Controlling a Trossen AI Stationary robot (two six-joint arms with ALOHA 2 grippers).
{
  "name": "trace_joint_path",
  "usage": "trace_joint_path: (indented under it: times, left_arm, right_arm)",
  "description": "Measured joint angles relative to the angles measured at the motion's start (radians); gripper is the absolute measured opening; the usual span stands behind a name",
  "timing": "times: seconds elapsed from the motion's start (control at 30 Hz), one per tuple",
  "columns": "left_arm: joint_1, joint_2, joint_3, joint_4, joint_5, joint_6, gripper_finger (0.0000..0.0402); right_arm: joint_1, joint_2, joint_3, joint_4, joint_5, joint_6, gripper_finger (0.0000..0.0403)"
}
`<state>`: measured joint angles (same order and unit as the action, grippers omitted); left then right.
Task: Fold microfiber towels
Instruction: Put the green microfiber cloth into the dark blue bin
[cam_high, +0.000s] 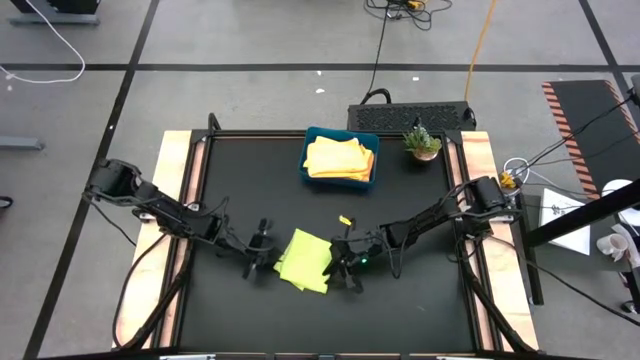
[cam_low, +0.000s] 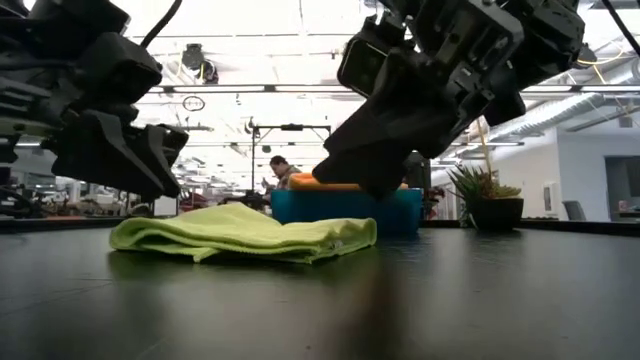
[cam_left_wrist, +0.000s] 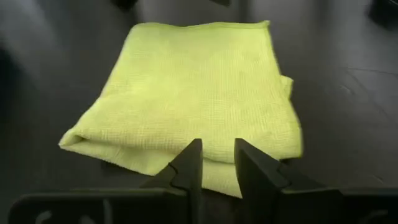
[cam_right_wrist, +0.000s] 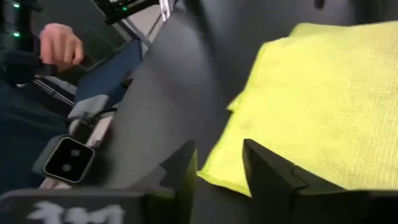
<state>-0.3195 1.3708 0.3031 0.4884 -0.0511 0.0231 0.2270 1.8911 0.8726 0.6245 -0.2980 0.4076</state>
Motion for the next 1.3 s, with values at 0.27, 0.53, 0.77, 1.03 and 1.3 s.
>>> trace_joint_path:
  times: [0.27,0.53,0.77,1.03,1.3]
  left_arm:
    - [0.037,-0.012,0.012,0.02,-0.108,-0.075,0.0103]
    - [0.265,-0.008,0.016,0.02,0.075,-0.28,0.0105]
    - [0.405,0.062,0.036,0.03,0.252,-0.304,0.0174]
    - [0.435,0.192,0.174,-0.058,0.357,-0.348,0.0284]
    - [0.44,0.381,0.355,-0.238,0.428,-0.363,0.029]
  right_arm:
    - [-0.035,-0.093,0.0,-0.152,0.121,0.014,0.0157]
    - [-0.14,-0.104,0.0,-0.301,0.19,0.089,0.0169]
    - [-0.16,-0.048,-0.002,-0.326,0.154,0.157,0.0223]
    - [-0.161,-0.045,0.0,-0.317,0.112,0.206,0.0255]
    - [-0.16,-0.045,0.0,-0.331,0.113,0.187,0.0225]
